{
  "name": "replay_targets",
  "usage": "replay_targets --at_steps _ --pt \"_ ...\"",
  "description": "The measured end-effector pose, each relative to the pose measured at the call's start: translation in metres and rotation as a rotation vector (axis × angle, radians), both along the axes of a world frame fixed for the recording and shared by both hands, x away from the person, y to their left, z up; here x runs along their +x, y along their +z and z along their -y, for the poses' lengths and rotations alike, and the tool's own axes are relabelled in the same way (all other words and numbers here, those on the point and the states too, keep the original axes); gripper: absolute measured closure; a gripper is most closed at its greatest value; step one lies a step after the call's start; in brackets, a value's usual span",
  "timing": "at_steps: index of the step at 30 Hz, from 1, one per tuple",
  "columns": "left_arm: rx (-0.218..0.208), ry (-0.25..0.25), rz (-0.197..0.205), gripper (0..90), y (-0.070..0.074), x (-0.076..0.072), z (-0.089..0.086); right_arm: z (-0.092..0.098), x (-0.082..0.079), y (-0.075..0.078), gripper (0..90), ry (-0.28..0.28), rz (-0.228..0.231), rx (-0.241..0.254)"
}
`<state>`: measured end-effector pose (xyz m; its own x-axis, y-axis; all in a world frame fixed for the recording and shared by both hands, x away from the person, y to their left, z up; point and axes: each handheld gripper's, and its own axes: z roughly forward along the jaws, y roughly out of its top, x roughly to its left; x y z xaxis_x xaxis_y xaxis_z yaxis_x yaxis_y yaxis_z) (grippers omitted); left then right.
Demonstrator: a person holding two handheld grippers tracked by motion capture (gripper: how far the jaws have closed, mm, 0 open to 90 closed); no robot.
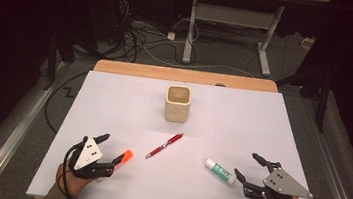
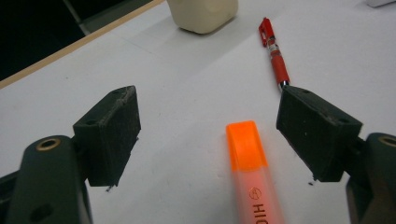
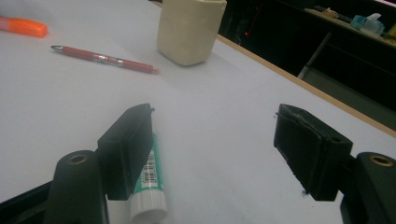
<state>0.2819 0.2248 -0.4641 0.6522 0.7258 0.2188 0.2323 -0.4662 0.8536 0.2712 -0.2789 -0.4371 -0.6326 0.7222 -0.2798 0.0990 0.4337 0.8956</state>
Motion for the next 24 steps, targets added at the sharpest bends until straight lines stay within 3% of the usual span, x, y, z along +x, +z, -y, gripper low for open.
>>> replay_targets --at_steps 8,24 --pt "0.003 -0.005 0.013 21.1 0.001 -0.001 0.002 0.000 -0.001 0.000 28.2 0.008 -0.003 -0.010" --pt "0.022 -0.006 0.008 21.1 -0.001 -0.007 -0.003 -0.005 0.013 0.001 26.8 0.045 -0.029 -0.022"
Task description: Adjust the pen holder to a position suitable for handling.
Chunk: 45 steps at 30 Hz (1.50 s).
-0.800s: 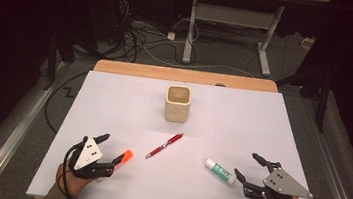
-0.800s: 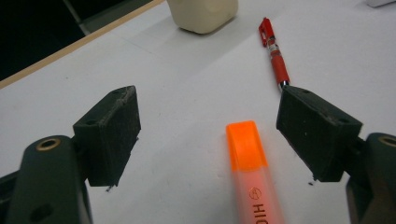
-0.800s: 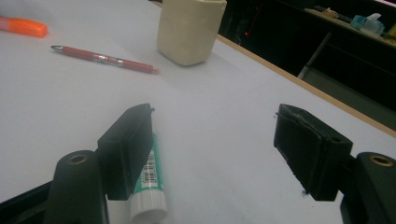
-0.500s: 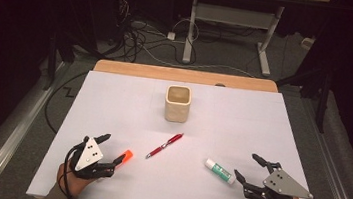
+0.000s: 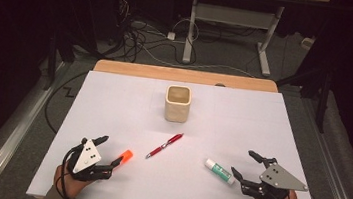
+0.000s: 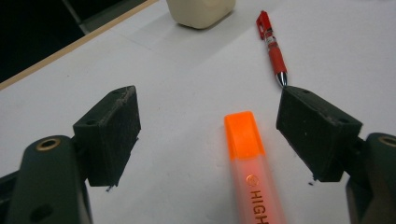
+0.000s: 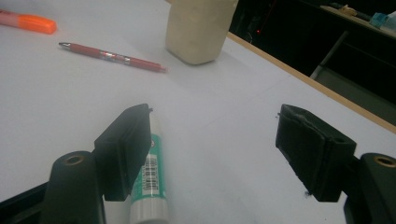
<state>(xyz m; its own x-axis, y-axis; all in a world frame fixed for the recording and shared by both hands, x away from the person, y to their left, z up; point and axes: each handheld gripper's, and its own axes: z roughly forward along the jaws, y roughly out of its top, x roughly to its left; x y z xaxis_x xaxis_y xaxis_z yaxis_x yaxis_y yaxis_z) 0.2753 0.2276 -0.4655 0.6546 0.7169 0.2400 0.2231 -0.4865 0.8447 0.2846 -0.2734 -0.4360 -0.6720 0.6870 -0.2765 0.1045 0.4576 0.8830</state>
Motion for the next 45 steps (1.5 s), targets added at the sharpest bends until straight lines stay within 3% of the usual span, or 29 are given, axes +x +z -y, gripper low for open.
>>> replay_targets --at_steps 6,14,17,21,23,24,27,29,31,39,45 --pt "0.003 0.010 -0.005 21.1 -0.001 -0.003 -0.002 -0.004 0.013 0.010 26.8 0.025 0.000 0.009" --pt "0.002 0.014 -0.010 21.1 -0.001 -0.003 -0.003 -0.017 0.034 0.023 28.3 0.082 -0.023 -0.026" --pt "0.003 0.014 -0.014 21.1 -0.002 -0.002 -0.002 -0.029 0.053 0.039 29.3 0.138 -0.033 -0.052" --pt "0.006 0.010 -0.016 21.1 -0.001 -0.002 -0.001 -0.053 0.078 0.057 29.7 0.202 -0.057 -0.138" --pt "0.002 0.011 -0.017 21.1 -0.001 -0.003 -0.002 -0.060 0.084 0.062 29.8 0.214 -0.053 -0.151" --pt "0.005 0.012 -0.016 21.1 -0.001 -0.003 -0.003 -0.075 0.096 0.071 30.0 0.253 -0.067 -0.173" --pt "0.006 0.011 -0.020 21.1 -0.002 -0.002 -0.004 -0.101 0.112 0.081 31.5 0.303 -0.074 -0.239" --pt "0.006 0.013 -0.027 21.1 -0.003 -0.003 -0.006 -0.117 0.124 0.085 31.7 0.330 -0.107 -0.277" --pt "0.007 0.016 -0.029 21.1 -0.003 -0.003 -0.007 -0.131 0.137 0.087 34.5 0.347 -0.139 -0.311" --pt "0.008 0.024 -0.031 21.1 -0.004 -0.005 -0.010 -0.175 0.175 0.087 42.6 0.386 -0.207 -0.362" --pt "0.010 0.032 -0.048 21.1 -0.006 -0.009 -0.012 -0.196 0.197 0.079 48.7 0.386 -0.281 -0.416"
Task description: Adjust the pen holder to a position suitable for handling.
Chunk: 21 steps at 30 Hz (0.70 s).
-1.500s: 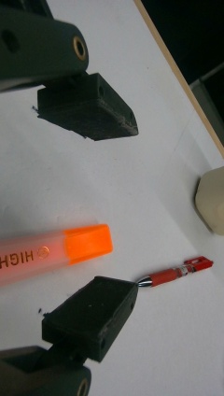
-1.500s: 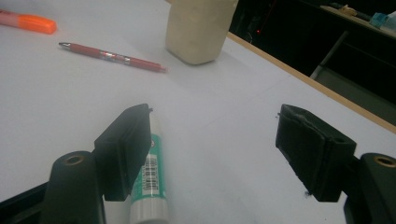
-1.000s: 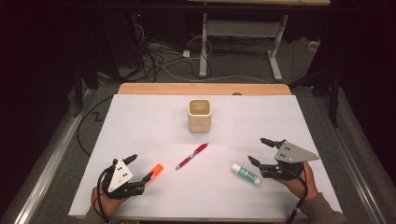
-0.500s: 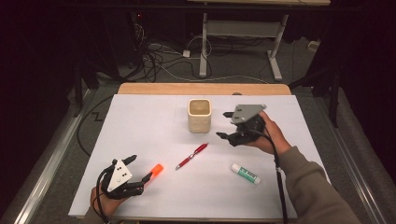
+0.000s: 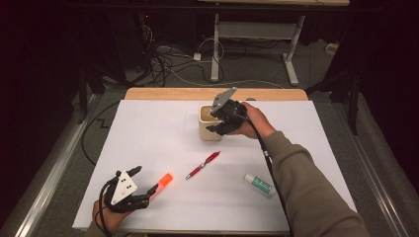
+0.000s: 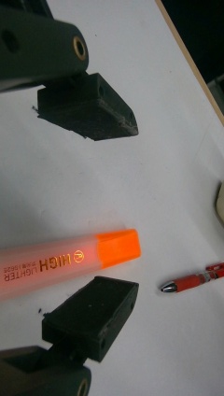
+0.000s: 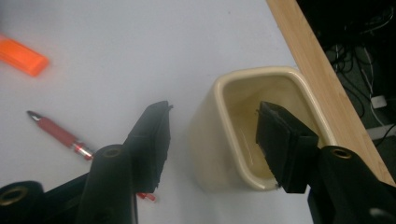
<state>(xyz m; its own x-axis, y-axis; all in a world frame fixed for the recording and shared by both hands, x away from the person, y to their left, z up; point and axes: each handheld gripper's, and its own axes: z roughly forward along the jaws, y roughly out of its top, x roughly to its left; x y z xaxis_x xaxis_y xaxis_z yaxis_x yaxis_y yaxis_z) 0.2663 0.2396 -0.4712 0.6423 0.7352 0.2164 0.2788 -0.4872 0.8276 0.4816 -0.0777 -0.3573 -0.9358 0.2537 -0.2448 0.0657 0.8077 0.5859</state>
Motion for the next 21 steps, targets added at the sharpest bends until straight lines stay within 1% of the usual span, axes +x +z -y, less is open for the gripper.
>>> replay_targets --at_steps 1,2,4,5,6,7,8,9,10,11,12,13,14,15,16,17,20,21 --pt "-0.005 -0.001 0.002 21.1 0.000 -0.001 0.001 -0.006 0.009 -0.006 53.0 0.006 -0.038 -0.034" --pt "-0.005 -0.001 0.002 21.1 0.000 -0.001 0.001 -0.009 0.012 -0.009 54.9 0.010 -0.048 -0.052" --pt "0.002 -0.004 -0.001 21.1 -0.001 -0.002 0.001 -0.013 0.018 -0.015 60.2 0.016 -0.086 -0.076" --pt "0.014 -0.010 0.012 21.1 0.000 -0.002 0.001 -0.014 0.021 -0.016 62.6 0.013 -0.095 -0.099" --pt "0.014 -0.010 0.012 21.2 0.000 -0.002 0.001 -0.014 0.021 -0.016 62.6 0.013 -0.095 -0.099" --pt "0.007 -0.014 0.010 21.2 0.000 -0.003 0.001 -0.016 0.026 -0.017 69.2 0.017 -0.116 -0.110" --pt "0.007 -0.014 0.010 21.1 0.000 -0.003 0.001 -0.016 0.028 -0.017 72.2 0.019 -0.114 -0.125" --pt "-0.002 -0.010 -0.005 21.2 0.000 -0.004 0.001 -0.017 0.030 -0.016 72.9 0.025 -0.121 -0.142" --pt "-0.009 -0.007 -0.011 21.2 0.000 -0.003 0.002 -0.017 0.030 -0.016 72.9 0.025 -0.121 -0.142" --pt "-0.006 0.000 -0.021 21.6 0.000 -0.003 0.002 -0.019 0.032 -0.015 73.7 0.040 -0.135 -0.174" --pt "-0.010 -0.002 -0.029 21.6 -0.001 -0.002 0.003 -0.021 0.033 -0.015 74.3 0.055 -0.137 -0.191" --pt "-0.023 -0.013 -0.032 21.6 -0.001 -0.002 0.003 -0.023 0.035 -0.015 74.8 0.067 -0.146 -0.203" --pt "-0.028 -0.021 -0.030 21.6 0.000 -0.002 0.004 -0.024 0.037 -0.014 75.3 0.075 -0.160 -0.218" --pt "-0.023 -0.025 -0.023 21.6 0.001 -0.003 0.005 -0.024 0.037 -0.014 75.3 0.075 -0.160 -0.218" --pt "-0.018 -0.029 -0.018 21.6 0.001 -0.004 0.006 -0.026 0.038 -0.015 75.7 0.092 -0.157 -0.227" --pt "-0.028 -0.034 -0.016 21.6 0.002 -0.005 0.006 -0.029 0.039 -0.015 76.2 0.112 -0.155 -0.257" --pt "-0.025 -0.034 -0.019 22.5 0.002 -0.004 0.005 -0.031 0.040 -0.016 78.2 0.129 -0.157 -0.261" --pt "-0.026 -0.033 -0.022 22.5 0.001 -0.003 0.004 -0.030 0.040 -0.016 78.7 0.131 -0.166 -0.260"
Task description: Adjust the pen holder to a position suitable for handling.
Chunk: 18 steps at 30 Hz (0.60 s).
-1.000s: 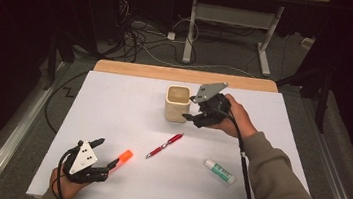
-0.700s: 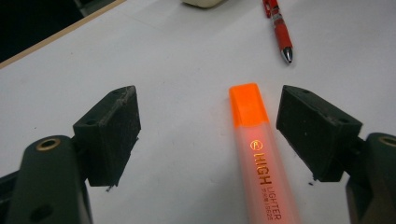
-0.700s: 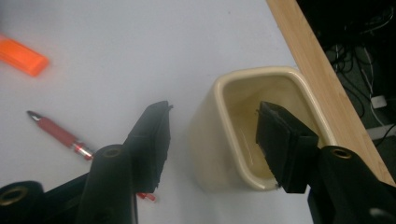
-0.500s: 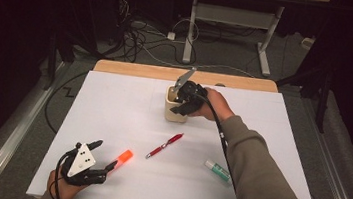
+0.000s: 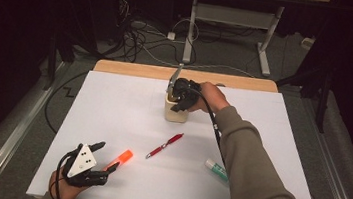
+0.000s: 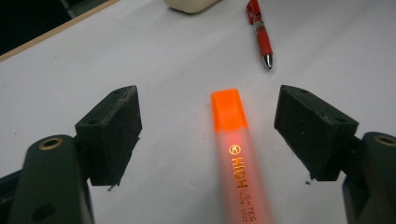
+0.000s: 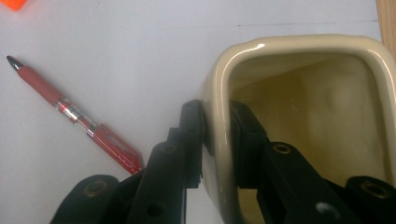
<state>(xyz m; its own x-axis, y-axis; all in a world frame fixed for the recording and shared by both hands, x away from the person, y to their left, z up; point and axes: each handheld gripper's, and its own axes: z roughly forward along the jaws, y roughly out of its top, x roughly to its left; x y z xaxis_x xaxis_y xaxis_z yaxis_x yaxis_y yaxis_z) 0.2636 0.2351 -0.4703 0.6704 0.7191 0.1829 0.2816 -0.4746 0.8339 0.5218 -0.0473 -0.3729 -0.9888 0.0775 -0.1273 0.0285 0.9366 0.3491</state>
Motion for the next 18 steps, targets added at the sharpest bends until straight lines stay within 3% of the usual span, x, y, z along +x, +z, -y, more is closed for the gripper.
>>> replay_targets --at_steps 4,6,18 --pt "0.008 -0.001 0.002 22.5 -0.0003 0.0001 0.0006 0.0024 0.0002 -0.0004 82.4 0.023 -0.034 0.024" --pt "0.012 -0.006 0.015 22.5 0.0002 0.0007 0.0006 0.0024 0.0002 -0.0002 82.1 0.020 -0.031 0.024" --pt "0.003 -0.004 0.000 22.5 -0.0005 -0.0002 0.0008 0.0062 -0.0007 0.0005 83.0 0.039 -0.046 0.027"
